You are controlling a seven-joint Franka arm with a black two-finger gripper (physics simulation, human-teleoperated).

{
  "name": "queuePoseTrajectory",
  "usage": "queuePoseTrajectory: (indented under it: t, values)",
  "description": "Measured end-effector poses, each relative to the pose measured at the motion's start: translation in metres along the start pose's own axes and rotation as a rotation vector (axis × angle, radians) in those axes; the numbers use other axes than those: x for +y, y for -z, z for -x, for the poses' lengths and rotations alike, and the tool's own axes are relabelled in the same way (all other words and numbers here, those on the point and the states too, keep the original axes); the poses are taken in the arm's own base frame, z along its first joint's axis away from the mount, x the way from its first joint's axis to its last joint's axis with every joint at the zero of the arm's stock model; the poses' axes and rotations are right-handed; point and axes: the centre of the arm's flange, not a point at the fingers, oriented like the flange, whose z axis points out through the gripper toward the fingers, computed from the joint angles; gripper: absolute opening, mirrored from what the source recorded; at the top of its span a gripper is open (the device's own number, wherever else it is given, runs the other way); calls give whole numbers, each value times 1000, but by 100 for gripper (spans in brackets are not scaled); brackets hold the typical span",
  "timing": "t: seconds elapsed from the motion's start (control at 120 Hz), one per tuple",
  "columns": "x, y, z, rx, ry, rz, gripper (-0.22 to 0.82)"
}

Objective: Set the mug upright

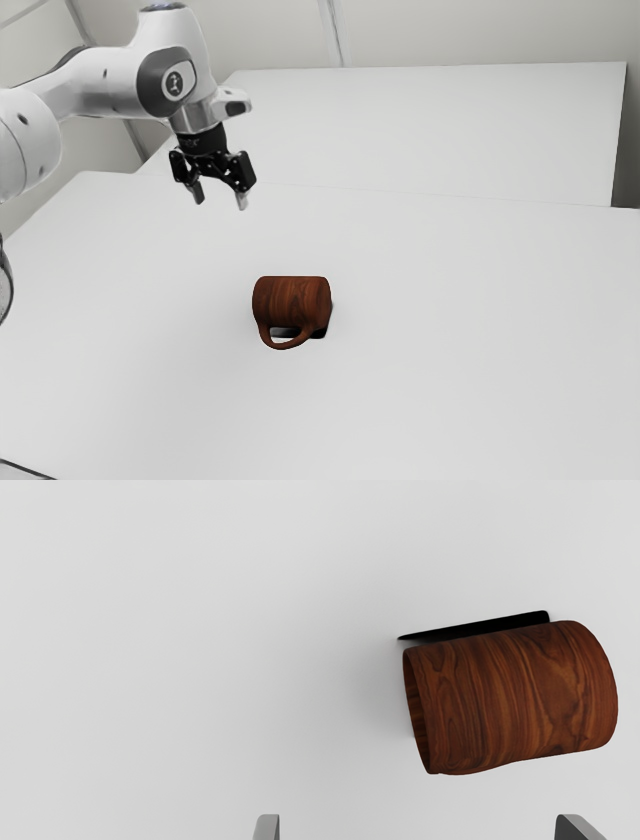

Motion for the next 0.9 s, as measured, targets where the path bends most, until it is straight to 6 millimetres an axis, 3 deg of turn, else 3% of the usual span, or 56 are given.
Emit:
queuePoseTrajectory:
  t: [0.142, 0.3, 0.65, 0.783, 0.9]
  values:
    - [3, -4, -9, 66, -30, 4, 60]
    - [-37, -58, -15, 63, 37, 184, 60]
    - [-71, -172, 13, 11, 159, 691, 60]
    - [-74, -198, 24, 24, 188, 813, 60]
    - [-73, -205, 27, 64, 198, 901, 60]
